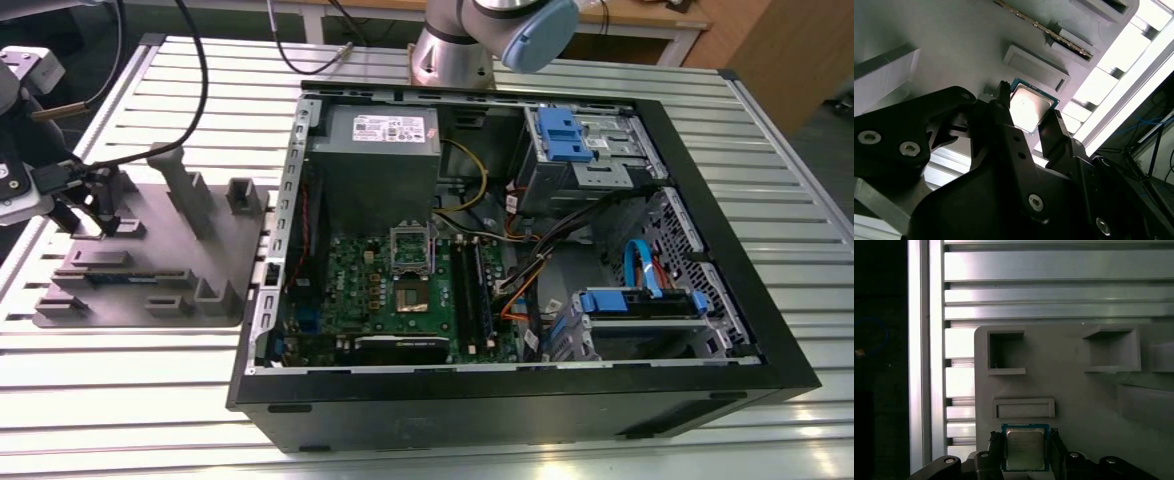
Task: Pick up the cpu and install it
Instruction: 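Pick up the cpu and move it towards the insertion slot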
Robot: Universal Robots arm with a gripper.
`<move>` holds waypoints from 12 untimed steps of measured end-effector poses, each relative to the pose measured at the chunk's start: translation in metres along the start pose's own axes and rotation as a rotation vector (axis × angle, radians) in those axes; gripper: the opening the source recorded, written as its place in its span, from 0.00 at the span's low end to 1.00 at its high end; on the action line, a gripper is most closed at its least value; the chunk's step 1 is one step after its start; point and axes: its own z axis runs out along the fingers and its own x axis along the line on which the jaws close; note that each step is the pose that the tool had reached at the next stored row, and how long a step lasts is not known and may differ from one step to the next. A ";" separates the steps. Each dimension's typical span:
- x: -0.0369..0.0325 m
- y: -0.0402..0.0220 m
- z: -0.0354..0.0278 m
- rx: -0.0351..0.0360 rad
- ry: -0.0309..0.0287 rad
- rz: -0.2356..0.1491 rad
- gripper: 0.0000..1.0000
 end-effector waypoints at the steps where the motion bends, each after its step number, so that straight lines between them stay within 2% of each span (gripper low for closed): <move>1: 0.0000 0.0000 0.0000 0.0000 0.0000 -0.001 0.47; 12: 0.0000 0.0000 -0.0014 0.0000 0.0000 -0.001 0.47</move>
